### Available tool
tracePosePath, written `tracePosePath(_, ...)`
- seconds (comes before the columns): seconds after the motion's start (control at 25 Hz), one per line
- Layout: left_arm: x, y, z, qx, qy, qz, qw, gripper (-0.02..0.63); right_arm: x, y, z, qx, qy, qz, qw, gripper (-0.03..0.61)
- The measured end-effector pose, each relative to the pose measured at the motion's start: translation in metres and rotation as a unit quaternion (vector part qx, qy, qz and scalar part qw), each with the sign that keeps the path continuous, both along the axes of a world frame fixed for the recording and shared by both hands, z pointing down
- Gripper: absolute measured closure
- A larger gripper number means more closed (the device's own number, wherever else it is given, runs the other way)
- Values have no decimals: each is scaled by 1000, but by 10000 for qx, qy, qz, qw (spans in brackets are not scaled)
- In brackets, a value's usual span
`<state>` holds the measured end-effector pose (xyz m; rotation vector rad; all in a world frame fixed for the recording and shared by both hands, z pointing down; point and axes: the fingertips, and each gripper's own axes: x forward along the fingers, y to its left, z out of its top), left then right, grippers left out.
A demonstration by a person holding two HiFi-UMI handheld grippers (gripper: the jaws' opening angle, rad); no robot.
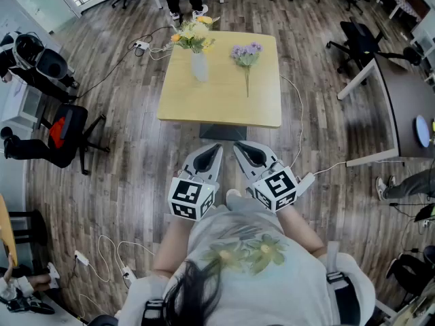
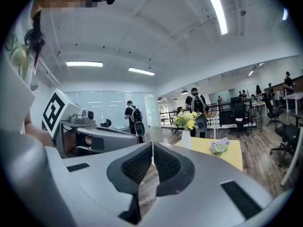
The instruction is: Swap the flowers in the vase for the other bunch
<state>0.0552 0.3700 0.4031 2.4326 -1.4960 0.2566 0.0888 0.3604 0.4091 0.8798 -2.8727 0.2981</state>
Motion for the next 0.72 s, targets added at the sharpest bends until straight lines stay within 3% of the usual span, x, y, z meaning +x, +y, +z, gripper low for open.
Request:
tracePosePath(0.48, -12, -26, 8, -198, 123, -256, 9994, 595, -1, -23, -2, -21, -107, -166, 9998, 532)
tracePosePath(0.72, -15, -59, 23, -354, 148, -152, 9991, 595, -3, -54, 5, -167, -240, -169, 9994, 531)
